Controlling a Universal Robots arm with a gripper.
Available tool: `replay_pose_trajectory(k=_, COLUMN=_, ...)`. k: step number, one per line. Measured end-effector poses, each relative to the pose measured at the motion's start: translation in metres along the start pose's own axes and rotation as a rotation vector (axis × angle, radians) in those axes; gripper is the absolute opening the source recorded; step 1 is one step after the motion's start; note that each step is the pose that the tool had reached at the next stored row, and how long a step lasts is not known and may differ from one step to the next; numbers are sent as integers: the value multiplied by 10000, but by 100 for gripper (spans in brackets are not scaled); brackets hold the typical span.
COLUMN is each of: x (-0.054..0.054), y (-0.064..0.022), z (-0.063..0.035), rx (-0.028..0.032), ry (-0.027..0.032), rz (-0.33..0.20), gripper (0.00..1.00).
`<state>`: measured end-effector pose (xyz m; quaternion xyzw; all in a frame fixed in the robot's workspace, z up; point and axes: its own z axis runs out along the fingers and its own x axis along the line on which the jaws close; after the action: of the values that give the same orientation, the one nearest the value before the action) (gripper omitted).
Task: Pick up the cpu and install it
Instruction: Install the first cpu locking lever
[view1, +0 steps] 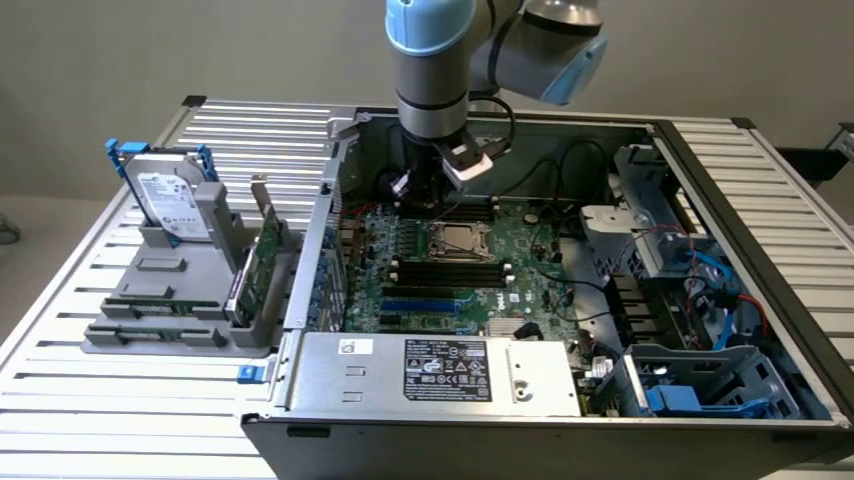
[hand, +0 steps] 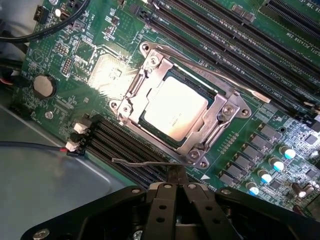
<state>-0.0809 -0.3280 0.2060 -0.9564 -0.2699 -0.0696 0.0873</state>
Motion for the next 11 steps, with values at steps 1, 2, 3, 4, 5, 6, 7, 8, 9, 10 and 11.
replay_pose_trajectory(k=1, x=1, y=-1, z=4, rx=-11, ry=-6, rz=-1, gripper=11)
replay_pose_trajectory(k=2, x=1, y=-1, z=8, rx=-23, ry=-12, rz=-2, gripper=11)
replay_pose_trajectory(k=3, x=1, y=-2, z=12, rx=-39, ry=-21, rz=-3, gripper=11)
replay_pose_trajectory(k=4, x=1, y=-2, z=16, rx=-56, ry=-31, rz=-4, gripper=11)
replay_pose_trajectory(k=5, x=1, y=-3, z=19, rx=-76, ry=-42, rz=-5, gripper=11)
replay_pose_trajectory(k=6, x=2, y=-3, z=23, rx=-97, ry=-52, rz=-7, gripper=11)
replay_pose_trajectory(k=7, x=3, y=-4, z=27, rx=-118, ry=-64, rz=-11, gripper=11)
replay_pose_trajectory(k=8, x=3, y=-4, z=31, rx=-140, ry=-75, rz=-13, gripper=11)
replay_pose_trajectory(k=9, x=4, y=-5, z=35, rx=-161, ry=-86, rz=-16, gripper=11)
replay_pose_trajectory(k=10, x=5, y=-4, z=38, rx=-175, ry=-94, rz=-18, gripper=11)
replay_pose_trajectory(k=11, x=5, y=-4, z=39, rx=-187, ry=-101, rz=-19, gripper=11)
